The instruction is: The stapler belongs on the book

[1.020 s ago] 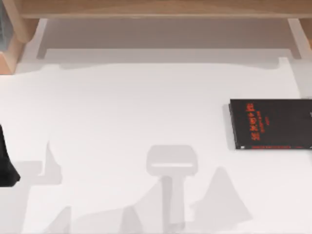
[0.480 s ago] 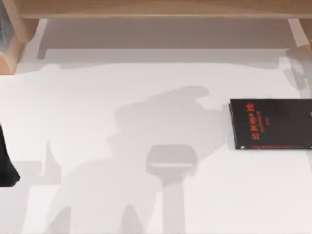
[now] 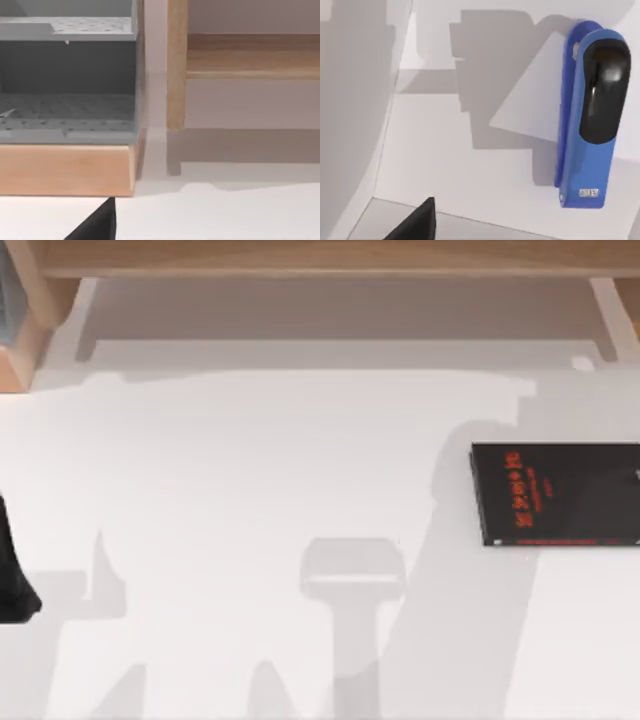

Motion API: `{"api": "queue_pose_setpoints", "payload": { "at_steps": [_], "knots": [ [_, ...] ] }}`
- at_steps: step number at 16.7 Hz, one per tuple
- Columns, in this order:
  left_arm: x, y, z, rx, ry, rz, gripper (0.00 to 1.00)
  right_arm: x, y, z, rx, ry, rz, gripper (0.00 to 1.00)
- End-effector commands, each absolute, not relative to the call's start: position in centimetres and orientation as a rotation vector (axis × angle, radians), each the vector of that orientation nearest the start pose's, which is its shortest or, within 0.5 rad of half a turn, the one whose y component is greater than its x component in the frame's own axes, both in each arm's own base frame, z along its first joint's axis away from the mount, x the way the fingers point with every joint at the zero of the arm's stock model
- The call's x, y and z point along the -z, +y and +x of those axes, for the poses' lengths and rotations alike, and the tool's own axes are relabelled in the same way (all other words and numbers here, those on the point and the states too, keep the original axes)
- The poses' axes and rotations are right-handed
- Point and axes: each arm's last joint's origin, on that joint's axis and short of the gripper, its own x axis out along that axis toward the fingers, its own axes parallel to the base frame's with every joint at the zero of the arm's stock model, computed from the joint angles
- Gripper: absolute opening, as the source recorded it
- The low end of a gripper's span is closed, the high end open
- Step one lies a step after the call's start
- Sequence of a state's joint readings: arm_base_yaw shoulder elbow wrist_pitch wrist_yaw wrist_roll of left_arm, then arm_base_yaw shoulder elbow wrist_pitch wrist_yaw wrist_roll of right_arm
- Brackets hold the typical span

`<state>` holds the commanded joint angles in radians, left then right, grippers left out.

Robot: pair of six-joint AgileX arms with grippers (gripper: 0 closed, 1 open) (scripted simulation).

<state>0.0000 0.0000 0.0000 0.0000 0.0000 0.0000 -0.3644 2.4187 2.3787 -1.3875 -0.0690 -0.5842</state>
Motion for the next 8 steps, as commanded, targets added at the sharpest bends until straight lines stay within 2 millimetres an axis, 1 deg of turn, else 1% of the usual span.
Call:
{"api": "queue_pose_setpoints", "payload": {
  "at_steps": [2, 6, 8],
  "knots": [
    [-16.0, -0.1, 10.6, 0.0, 0.0, 0.0, 1.0, -20.9, -17.7, 46.5, -0.185, 1.432, -0.161, 1.0],
    [-16.0, -0.1, 10.6, 0.0, 0.0, 0.0, 1.0, -18.7, -18.2, 47.9, -0.193, 1.451, -0.167, 1.0],
    [-16.0, -0.1, 10.6, 0.0, 0.0, 0.0, 1.0, -18.1, -18.3, 48.0, -0.191, 1.464, -0.17, 1.0]
  ]
}}
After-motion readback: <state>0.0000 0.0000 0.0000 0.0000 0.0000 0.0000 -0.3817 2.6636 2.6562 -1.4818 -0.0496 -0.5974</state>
